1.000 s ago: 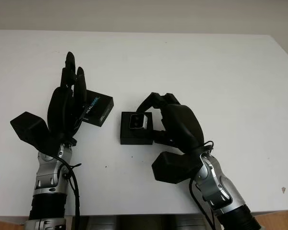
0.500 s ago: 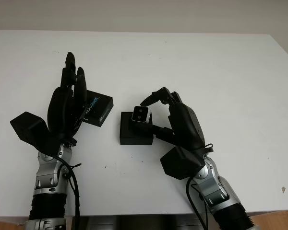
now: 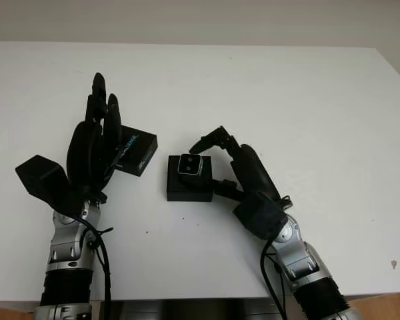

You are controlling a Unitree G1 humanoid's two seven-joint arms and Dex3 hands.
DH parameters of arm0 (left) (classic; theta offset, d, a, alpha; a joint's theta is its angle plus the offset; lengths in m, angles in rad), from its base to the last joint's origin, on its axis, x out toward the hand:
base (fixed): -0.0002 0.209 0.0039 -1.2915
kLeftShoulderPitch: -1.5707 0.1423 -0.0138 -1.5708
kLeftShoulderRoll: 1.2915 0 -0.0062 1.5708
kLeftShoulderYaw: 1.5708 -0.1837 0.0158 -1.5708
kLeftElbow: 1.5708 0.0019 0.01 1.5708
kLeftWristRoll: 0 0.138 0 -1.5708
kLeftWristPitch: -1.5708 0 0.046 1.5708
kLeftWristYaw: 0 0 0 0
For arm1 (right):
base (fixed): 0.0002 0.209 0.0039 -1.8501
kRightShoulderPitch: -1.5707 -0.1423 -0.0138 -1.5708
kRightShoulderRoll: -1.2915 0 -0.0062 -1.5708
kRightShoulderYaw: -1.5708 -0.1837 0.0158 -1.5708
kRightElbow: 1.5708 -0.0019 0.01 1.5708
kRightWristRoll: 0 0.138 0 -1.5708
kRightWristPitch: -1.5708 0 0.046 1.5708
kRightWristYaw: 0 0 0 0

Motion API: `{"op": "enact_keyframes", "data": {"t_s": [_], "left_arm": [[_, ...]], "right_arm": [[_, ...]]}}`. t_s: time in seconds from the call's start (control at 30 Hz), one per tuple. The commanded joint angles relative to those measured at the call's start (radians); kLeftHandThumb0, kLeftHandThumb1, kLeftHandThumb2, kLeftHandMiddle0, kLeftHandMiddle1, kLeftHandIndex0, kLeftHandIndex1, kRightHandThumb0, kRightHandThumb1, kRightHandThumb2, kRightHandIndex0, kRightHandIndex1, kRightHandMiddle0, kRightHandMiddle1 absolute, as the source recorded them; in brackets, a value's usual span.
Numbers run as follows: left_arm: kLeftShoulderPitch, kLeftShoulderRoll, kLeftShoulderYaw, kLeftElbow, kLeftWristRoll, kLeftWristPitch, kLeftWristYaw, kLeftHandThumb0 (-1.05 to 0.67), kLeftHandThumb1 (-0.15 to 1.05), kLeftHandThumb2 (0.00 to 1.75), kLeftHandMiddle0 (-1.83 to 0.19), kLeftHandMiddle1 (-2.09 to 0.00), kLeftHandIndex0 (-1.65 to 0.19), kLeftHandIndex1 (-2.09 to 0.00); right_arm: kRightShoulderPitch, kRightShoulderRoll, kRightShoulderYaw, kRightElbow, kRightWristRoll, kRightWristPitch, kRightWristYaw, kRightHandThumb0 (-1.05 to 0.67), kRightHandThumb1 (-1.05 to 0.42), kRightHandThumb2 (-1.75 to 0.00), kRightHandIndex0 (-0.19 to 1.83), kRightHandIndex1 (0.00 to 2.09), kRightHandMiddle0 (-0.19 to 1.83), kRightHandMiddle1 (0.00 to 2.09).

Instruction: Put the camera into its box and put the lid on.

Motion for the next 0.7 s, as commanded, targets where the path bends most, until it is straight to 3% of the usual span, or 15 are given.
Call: {"op": "enact_keyframes", "data": {"t_s": [0.0,0.3,0.67], "left_arm": [[0.012,0.006,-0.003,-0.009,0.004,-0.007,-0.004,-0.73,1.05,0.57,0.19,0.00,0.19,0.00],[0.014,0.008,-0.001,-0.009,-0.002,-0.002,-0.017,-0.73,1.05,0.56,0.19,0.00,0.19,0.00],[0.015,0.005,0.001,-0.013,0.002,0.001,-0.006,-0.74,1.05,0.55,0.19,0.00,0.19,0.00]], "right_arm": [[-0.026,0.005,-0.017,0.024,0.038,0.012,0.038,-0.48,-1.03,-0.05,-0.01,0.90,0.27,1.84],[-0.069,0.005,-0.048,0.064,0.140,0.113,0.175,-0.49,-1.01,-0.05,0.08,0.75,0.38,1.74],[-0.092,0.008,-0.064,0.102,0.183,0.153,0.242,-0.47,-1.00,-0.05,0.03,0.88,0.39,1.72]]}}
